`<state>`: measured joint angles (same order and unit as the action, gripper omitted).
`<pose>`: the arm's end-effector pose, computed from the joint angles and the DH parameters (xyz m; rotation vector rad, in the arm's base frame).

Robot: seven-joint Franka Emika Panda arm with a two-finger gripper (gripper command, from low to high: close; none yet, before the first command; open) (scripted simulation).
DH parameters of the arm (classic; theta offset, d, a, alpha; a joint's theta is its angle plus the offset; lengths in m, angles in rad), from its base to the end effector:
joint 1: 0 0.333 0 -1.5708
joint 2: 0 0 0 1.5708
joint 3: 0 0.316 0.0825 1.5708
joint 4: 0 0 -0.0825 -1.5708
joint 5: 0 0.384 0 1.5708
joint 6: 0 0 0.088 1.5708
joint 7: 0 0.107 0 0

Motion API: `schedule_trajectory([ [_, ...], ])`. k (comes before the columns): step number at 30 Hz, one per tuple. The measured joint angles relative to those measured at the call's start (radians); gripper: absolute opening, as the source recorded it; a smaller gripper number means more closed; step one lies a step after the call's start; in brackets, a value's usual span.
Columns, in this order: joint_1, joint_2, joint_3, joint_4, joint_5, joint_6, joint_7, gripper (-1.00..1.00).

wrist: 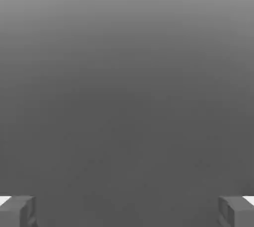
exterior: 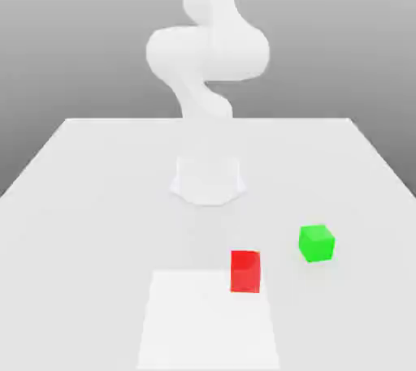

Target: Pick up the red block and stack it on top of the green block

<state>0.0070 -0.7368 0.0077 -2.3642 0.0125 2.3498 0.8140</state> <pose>0.3735 0.0066 0.6610 -2.4799 1.0554 -0.9286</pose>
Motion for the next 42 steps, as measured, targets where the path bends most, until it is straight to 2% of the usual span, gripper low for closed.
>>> schedule_trajectory([
  [11,0.036,0.341,0.071,-0.333,0.049,0.261,0.087,0.0],
  [17,0.055,0.594,0.119,-0.523,0.034,0.45,0.173,0.0],
  [23,0.102,0.868,0.055,-0.527,-0.081,0.672,0.271,0.0],
  [24,0.119,0.904,0.036,-0.522,-0.091,0.704,0.279,-1.0],
  [31,0.123,0.914,0.031,-0.521,-0.097,0.712,0.284,-1.0],
  [38,0.126,0.687,0.055,-0.553,-0.005,0.518,0.218,-1.0],
  [42,0.202,0.594,0.092,-0.57,0.056,0.444,0.214,-1.0],
])
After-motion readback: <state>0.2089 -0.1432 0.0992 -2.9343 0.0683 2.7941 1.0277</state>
